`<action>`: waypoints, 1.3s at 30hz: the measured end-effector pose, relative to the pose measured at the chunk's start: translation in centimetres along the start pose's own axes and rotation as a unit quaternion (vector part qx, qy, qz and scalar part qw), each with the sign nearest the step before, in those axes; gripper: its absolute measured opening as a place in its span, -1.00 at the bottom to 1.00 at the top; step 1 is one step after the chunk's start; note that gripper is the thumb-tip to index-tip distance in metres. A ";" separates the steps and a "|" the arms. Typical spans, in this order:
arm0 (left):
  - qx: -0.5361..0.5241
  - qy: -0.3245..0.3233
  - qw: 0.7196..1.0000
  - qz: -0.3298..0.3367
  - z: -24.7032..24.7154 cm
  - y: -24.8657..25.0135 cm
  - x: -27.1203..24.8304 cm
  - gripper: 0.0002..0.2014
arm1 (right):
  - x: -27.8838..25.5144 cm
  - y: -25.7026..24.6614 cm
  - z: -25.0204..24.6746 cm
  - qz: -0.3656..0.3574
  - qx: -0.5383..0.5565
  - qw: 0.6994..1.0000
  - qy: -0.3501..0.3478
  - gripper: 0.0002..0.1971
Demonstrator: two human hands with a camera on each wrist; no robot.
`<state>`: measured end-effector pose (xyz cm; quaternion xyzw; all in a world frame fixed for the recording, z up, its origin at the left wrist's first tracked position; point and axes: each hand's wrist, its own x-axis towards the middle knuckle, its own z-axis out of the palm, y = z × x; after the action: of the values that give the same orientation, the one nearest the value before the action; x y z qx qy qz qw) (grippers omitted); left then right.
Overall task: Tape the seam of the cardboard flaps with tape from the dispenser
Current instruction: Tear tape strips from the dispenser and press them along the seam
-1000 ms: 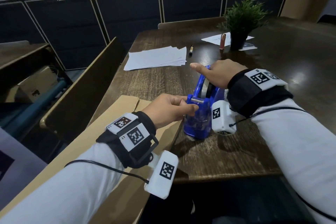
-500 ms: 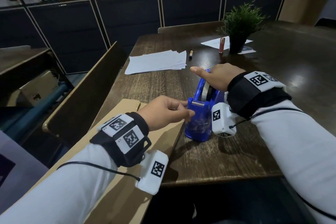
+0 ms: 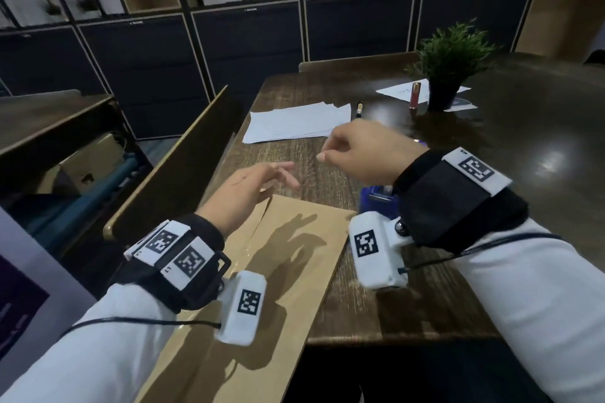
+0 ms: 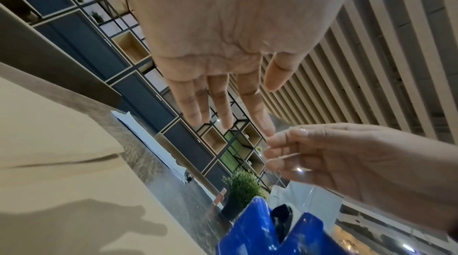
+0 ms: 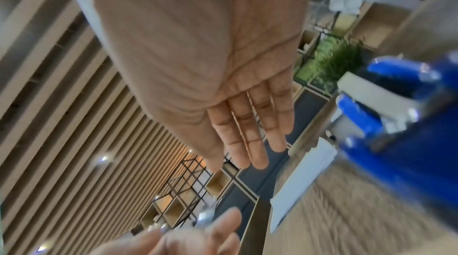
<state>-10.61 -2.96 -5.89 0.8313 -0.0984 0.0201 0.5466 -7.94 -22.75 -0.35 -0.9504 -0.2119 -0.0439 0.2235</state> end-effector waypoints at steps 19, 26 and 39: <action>-0.027 0.049 0.998 -0.010 -3.5 -1.5 -2.3 -0.61 | 1.7 -4.5 6.3 -0.088 0.185 0.973 0.105 -0.90; 0.019 0.079 0.996 -0.046 -4.9 -1.5 -1.8 -0.50 | 2.0 -5.0 7.0 -0.112 0.182 0.963 0.163 -0.90; 0.459 -0.158 0.857 -0.174 -6.2 -5.0 0.4 -0.73 | 3.8 -3.6 8.7 0.023 0.243 0.970 -0.006 -0.73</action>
<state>-8.82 4.58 -7.86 0.9835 -0.0169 -0.1641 0.0743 -6.09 -14.53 -6.07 -0.8725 -0.1954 0.0199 0.4475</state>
